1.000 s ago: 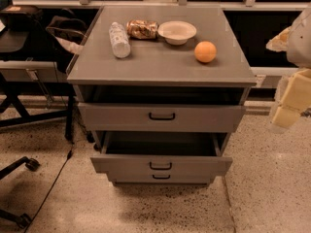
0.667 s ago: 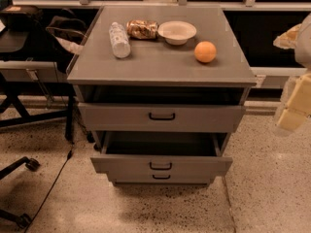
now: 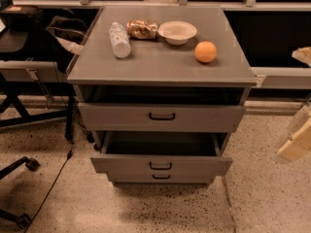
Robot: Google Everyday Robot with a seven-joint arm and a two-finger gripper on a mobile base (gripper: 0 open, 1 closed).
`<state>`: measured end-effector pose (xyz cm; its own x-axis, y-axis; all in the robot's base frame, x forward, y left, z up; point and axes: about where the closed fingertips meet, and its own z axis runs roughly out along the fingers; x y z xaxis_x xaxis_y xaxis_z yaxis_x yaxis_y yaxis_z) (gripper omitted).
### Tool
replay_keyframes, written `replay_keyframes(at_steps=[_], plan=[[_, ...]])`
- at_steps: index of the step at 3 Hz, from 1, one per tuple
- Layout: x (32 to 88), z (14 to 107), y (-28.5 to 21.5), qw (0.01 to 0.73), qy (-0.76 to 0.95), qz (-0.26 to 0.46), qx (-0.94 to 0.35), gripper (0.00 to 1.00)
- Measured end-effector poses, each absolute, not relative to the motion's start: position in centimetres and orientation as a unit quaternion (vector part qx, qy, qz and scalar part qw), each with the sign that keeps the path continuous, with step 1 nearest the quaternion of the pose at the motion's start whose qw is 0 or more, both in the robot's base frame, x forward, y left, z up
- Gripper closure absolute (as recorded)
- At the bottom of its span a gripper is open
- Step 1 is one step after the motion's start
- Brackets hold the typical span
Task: Close middle drawer
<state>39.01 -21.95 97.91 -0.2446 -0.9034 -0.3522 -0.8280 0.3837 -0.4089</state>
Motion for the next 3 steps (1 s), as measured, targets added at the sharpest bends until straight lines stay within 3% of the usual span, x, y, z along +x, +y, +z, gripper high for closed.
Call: replay_keyframes(at_steps=[3], plan=[[39.8, 89.1, -20.7, 0.239, 0.805, -0.008, -0.543, 0.0]])
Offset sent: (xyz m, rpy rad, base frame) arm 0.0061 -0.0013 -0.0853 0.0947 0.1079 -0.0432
